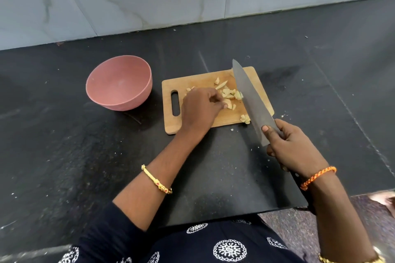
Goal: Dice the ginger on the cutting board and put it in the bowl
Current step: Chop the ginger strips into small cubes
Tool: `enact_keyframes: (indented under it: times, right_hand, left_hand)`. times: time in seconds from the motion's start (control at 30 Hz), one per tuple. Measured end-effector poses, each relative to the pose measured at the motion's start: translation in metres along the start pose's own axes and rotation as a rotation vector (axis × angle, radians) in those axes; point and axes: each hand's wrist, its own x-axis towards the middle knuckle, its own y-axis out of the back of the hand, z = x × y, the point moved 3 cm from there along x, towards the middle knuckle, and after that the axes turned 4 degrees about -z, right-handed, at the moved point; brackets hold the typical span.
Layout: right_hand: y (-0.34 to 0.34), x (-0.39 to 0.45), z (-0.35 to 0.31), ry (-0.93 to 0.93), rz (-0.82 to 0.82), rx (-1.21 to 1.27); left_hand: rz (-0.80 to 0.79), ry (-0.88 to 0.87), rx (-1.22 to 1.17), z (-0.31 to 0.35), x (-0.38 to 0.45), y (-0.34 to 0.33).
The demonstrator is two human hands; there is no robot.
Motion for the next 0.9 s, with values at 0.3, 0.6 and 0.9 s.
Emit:
enact_keyframes:
  times: [0.3,0.6,0.9]
  right_hand:
    - [-0.018,-0.006,0.004,0.06,0.105,-0.098]
    - [-0.026,-0.009,0.007,0.074,0.116,-0.2]
    - [-0.009,0.004,-0.011,0.115,0.052,-0.326]
  left_hand:
    - [0.06,-0.097,0.234,0.002,-0.013,-0.007]
    - [0.11,-0.054,0.329,0.0,-0.024,-0.01]
    - [0.109,0.059,0.323,0.01,-0.026,-0.015]
